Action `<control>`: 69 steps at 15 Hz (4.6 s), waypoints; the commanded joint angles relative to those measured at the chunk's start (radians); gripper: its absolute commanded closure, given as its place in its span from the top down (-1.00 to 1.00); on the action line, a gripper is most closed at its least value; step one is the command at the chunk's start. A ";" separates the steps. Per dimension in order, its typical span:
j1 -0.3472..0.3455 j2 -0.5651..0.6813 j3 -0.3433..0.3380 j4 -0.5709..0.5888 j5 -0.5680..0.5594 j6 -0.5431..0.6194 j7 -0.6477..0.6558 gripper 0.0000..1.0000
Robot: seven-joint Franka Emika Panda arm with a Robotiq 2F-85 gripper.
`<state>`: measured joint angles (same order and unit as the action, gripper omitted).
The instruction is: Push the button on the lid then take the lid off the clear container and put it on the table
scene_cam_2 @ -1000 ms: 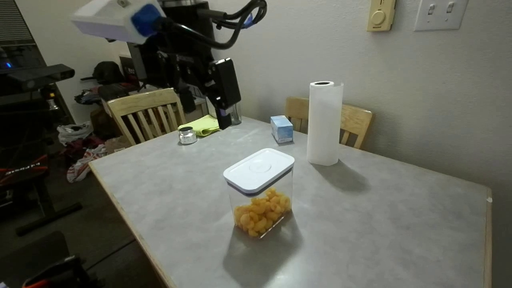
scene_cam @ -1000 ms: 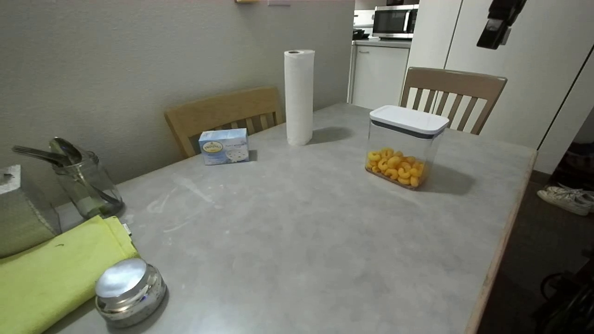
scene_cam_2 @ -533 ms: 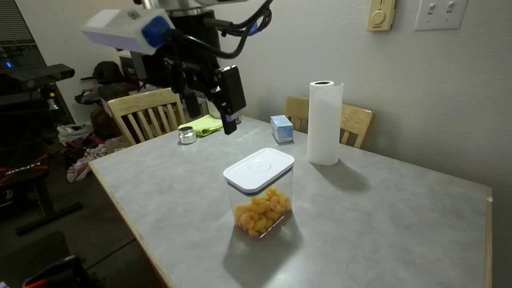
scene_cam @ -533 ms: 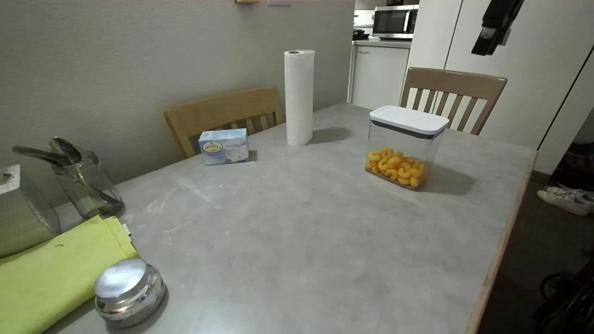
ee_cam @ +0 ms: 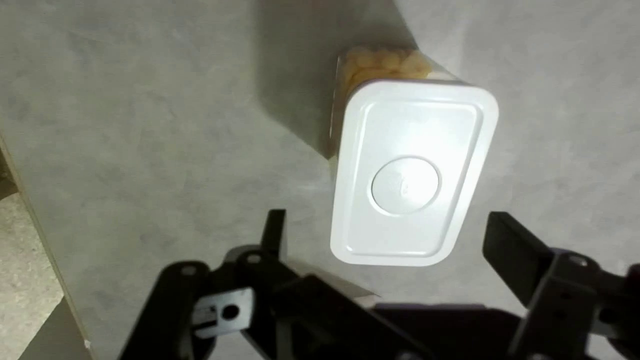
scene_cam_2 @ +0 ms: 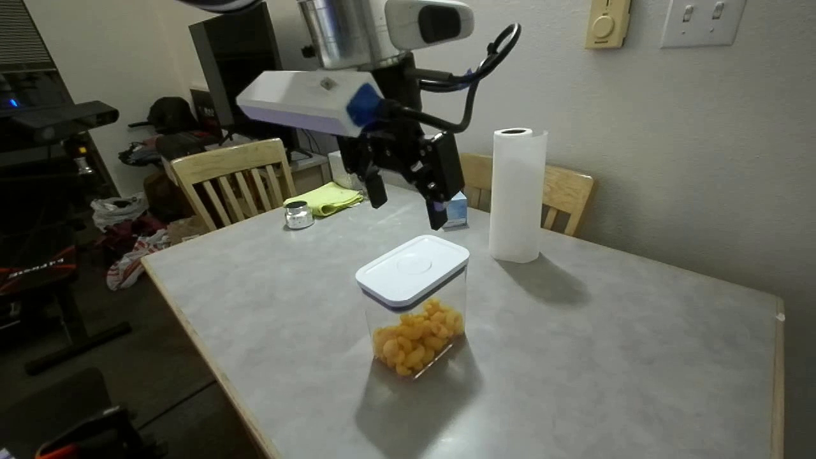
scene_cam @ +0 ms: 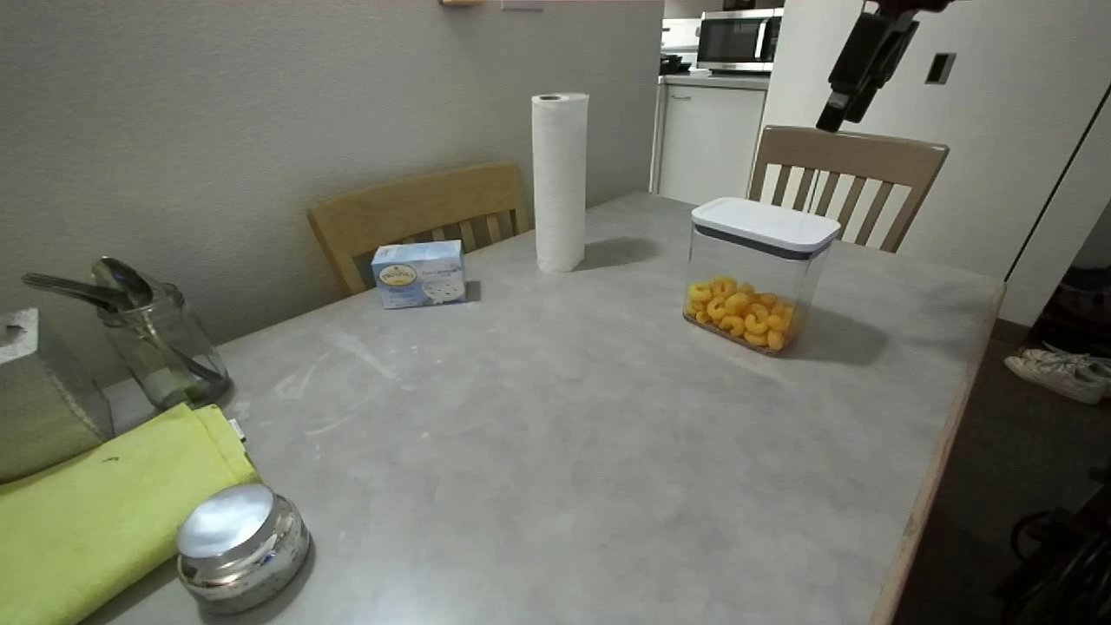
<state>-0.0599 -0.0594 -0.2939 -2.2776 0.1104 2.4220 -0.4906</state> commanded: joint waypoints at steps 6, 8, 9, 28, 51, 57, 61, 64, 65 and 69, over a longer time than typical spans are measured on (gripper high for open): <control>-0.066 0.206 0.094 0.233 0.146 -0.032 -0.117 0.54; -0.080 0.234 0.120 0.258 0.145 -0.039 -0.117 0.32; -0.087 0.244 0.133 0.266 0.147 -0.044 -0.119 0.22; -0.095 0.247 0.176 0.186 0.029 -0.116 0.214 -1.00; -0.141 0.307 0.197 0.179 0.104 -0.066 -0.071 -1.00; -0.168 0.351 0.211 0.168 0.175 -0.052 -0.138 -1.00; -0.167 0.365 0.213 0.176 0.177 -0.063 -0.170 -1.00; -0.163 0.376 0.210 0.164 0.156 -0.079 -0.174 -1.00; -0.161 0.378 0.209 0.159 0.145 -0.087 -0.178 -1.00; -0.157 0.354 0.204 0.164 0.117 -0.077 -0.177 -1.00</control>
<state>-0.2017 0.2469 -0.1031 -2.1044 0.2524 2.3377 -0.6430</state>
